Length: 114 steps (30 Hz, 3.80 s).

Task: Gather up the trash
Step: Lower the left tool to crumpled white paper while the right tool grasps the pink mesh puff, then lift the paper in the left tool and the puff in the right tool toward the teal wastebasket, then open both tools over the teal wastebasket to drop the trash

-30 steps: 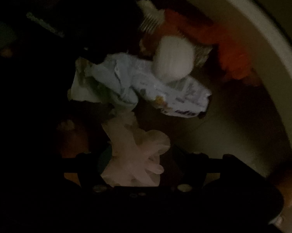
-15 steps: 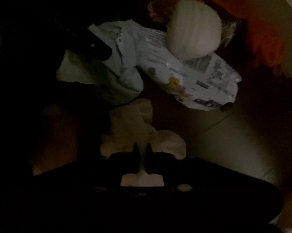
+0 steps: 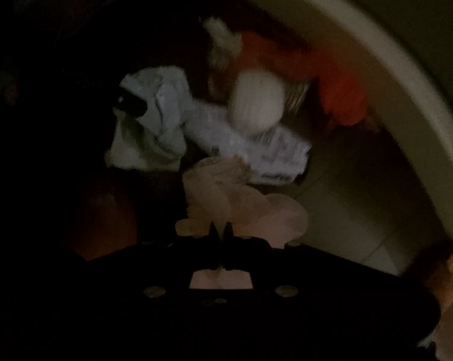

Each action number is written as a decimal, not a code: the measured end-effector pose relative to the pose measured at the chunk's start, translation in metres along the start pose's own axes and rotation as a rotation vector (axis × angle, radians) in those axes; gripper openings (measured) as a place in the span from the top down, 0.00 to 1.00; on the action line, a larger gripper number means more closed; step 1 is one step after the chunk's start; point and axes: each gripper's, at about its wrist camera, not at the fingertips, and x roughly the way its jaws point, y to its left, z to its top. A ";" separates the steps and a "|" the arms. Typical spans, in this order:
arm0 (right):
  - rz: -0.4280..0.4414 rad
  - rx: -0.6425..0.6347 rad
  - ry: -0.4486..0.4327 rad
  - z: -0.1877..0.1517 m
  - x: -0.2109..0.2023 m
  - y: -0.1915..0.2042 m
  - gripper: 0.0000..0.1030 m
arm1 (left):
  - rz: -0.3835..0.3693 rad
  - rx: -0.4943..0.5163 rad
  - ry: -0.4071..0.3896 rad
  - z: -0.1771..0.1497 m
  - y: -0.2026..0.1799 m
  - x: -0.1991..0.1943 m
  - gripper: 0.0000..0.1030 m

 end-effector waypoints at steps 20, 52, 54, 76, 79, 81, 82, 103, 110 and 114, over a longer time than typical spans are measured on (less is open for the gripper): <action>-0.073 -0.133 -0.564 0.051 -0.327 0.073 1.00 | 0.173 -0.061 -0.606 -0.028 -0.013 -0.351 0.85; 0.031 -0.567 -1.106 0.218 -0.589 0.344 1.00 | 0.608 -0.269 -0.912 -0.078 0.106 -0.717 0.85; 0.015 -0.564 -1.082 0.232 -0.573 0.356 1.00 | 0.623 -0.269 -0.872 -0.063 0.120 -0.708 0.85; -0.059 -0.560 -0.714 0.290 -0.493 0.387 0.89 | 0.533 -0.296 -0.579 0.003 0.181 -0.610 0.85; -0.054 -0.561 -0.704 0.293 -0.495 0.392 0.84 | 0.514 -0.315 -0.560 0.009 0.188 -0.606 0.81; -0.046 -0.562 -0.704 0.293 -0.499 0.394 0.79 | 0.499 -0.327 -0.565 0.005 0.187 -0.605 0.76; -0.046 -0.562 -0.710 0.299 -0.502 0.394 0.77 | 0.494 -0.333 -0.567 0.005 0.187 -0.605 0.75; 0.030 -0.499 -0.852 0.223 -0.603 0.371 0.54 | 0.445 -0.246 -0.820 -0.046 0.101 -0.660 0.25; 0.056 -0.455 -0.856 0.204 -0.598 0.354 0.47 | 0.411 -0.157 -0.876 -0.072 0.049 -0.662 0.23; 0.051 -0.416 -0.847 0.197 -0.585 0.338 0.46 | 0.335 -0.148 -0.890 -0.080 0.029 -0.654 0.22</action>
